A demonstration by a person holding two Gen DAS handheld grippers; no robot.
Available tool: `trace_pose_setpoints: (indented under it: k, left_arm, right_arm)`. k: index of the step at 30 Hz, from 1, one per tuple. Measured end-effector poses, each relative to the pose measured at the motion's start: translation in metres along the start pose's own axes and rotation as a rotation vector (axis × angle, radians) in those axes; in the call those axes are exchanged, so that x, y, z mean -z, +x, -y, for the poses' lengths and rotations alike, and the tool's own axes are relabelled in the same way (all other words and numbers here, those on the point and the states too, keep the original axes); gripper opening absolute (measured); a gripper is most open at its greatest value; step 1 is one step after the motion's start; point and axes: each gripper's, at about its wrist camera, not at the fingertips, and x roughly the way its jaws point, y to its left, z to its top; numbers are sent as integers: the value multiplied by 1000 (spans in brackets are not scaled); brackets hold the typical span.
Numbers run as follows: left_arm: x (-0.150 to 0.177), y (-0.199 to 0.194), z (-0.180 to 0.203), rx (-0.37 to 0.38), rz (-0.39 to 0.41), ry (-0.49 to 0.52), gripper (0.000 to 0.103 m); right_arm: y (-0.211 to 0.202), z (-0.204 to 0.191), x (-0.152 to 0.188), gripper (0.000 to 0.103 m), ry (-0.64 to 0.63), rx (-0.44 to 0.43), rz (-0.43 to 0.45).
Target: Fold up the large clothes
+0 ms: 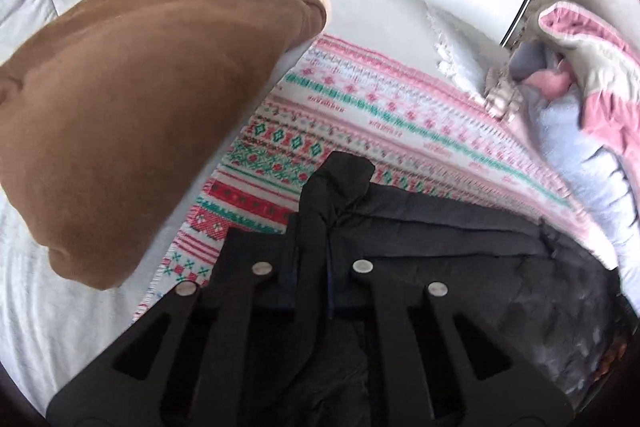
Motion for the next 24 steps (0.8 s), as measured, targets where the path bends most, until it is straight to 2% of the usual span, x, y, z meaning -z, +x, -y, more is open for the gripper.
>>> trace_pose_setpoints:
  k: [4,8,9,14,18,22,24]
  left_arm:
    - [6,13,0,-20,-22,4,12]
    - [11,13,7,-61,-5,34,13]
    - [12,12,8,-70,-1,42,14]
    - [14,12,6,-73,-1,36,17]
    - [13,4,7,-100,10,31,21]
    - [10,-17,11,-110,34,27,25]
    - [11,-31,14,-110,53,23,26]
  right_arm:
    - [34,9,19,8,32,29,-105]
    - [41,8,26,10,19,57,-93]
    - [42,8,27,14,18,63,-90]
    - [38,9,29,20,28,71,-89]
    - [31,10,27,34,31,95,-91]
    - [8,5,20,53,24,96,-57]
    - [-11,5,16,55,46,79,-29]
